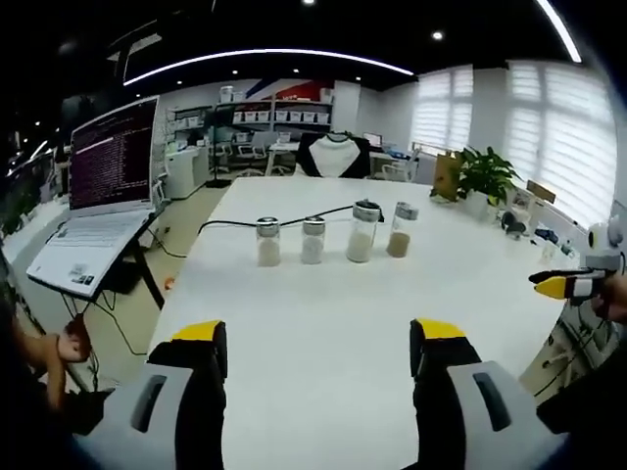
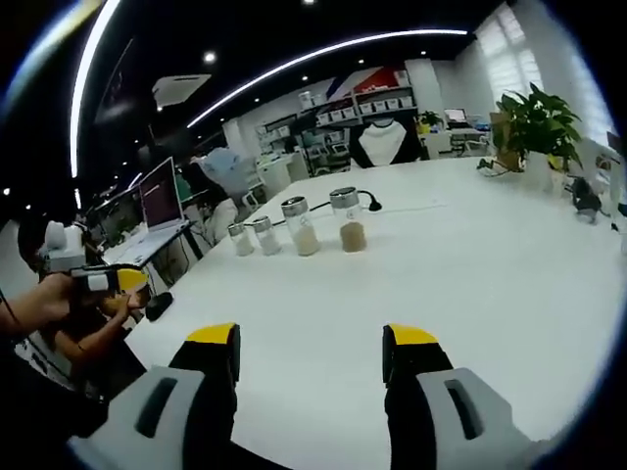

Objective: Rotate the seasoning bottle until the label or dispensing opening points toward the visible target arrow and the bottle remains upright within the marked orientation range

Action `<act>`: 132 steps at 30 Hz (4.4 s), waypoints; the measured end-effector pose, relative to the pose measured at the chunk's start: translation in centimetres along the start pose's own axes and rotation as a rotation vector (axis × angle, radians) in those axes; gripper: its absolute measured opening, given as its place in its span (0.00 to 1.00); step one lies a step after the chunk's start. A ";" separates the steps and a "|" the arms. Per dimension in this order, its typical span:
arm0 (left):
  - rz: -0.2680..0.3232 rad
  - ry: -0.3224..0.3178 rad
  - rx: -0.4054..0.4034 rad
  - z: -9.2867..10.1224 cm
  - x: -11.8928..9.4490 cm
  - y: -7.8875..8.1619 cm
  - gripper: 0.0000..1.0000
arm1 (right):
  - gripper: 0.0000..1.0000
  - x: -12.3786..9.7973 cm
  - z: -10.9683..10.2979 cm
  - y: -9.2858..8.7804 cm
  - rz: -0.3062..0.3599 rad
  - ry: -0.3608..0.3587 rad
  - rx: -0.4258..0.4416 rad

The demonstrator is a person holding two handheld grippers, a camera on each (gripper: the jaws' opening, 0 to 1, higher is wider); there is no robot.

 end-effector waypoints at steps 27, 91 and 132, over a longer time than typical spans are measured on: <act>0.025 -0.041 -0.007 -5.9 9.8 6.3 0.82 | 0.58 4.2 -0.5 2.7 -0.008 -0.047 0.021; -0.211 -0.031 0.165 -7.7 27.6 6.9 0.37 | 0.55 -0.4 1.3 0.4 -0.041 -0.281 0.173; -0.314 -0.489 0.344 5.2 7.0 -9.6 0.37 | 0.55 3.7 -7.9 0.4 -0.063 0.116 -0.025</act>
Point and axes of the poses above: the point that each gripper's makers call its tool centre point, and the gripper's own axes: x roughly forward along the fingers, z roughly to its right, y roughly out of its top, the point moved 1 cm from there along -x, roughly backward along the fingers, and after that the axes turned 14 degrees about -x, right-handed, at the moved point
